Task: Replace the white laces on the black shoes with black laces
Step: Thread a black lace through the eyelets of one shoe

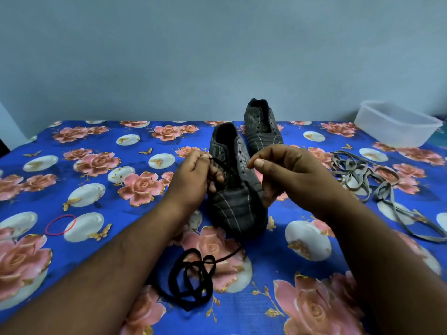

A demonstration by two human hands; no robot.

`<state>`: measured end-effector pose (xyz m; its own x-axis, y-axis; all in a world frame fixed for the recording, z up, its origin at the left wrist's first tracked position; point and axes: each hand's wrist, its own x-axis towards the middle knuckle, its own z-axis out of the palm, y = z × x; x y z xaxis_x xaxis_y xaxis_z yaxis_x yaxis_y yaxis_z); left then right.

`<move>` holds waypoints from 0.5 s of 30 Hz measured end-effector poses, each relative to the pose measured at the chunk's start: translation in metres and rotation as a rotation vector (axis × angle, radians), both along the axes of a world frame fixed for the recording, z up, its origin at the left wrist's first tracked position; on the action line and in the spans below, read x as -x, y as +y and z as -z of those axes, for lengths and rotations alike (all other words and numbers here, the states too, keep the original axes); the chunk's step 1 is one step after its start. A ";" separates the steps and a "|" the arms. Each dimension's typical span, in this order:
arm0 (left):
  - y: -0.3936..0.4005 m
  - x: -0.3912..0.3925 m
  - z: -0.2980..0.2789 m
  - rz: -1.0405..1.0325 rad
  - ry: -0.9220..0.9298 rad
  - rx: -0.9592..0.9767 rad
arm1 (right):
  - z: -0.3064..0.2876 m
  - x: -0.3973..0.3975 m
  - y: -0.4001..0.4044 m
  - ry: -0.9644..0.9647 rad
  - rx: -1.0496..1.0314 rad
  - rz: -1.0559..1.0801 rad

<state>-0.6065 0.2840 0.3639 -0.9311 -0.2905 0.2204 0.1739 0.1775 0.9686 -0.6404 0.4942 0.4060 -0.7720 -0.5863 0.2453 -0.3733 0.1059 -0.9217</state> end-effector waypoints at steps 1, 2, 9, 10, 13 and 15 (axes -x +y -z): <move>0.000 0.000 -0.001 0.009 -0.012 -0.057 | 0.006 0.004 -0.003 0.127 -0.040 0.068; 0.000 0.000 -0.003 0.025 -0.015 -0.080 | 0.013 0.007 -0.006 0.253 -0.106 0.125; -0.012 -0.001 -0.001 0.226 0.085 0.155 | 0.031 0.010 -0.023 0.510 -0.245 0.162; -0.014 -0.002 0.000 0.262 0.088 0.218 | 0.032 0.012 -0.023 0.508 -0.234 0.165; -0.016 -0.004 0.002 0.310 0.086 0.397 | 0.034 0.011 -0.025 0.487 -0.251 0.148; -0.015 -0.005 0.001 0.288 0.111 0.446 | 0.037 0.010 -0.027 0.481 -0.237 0.163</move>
<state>-0.6012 0.2693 0.3626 -0.9233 0.1170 0.3658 0.3734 0.4969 0.7834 -0.6505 0.4676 0.3693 -0.6909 -0.5504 0.4687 -0.7074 0.3810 -0.5953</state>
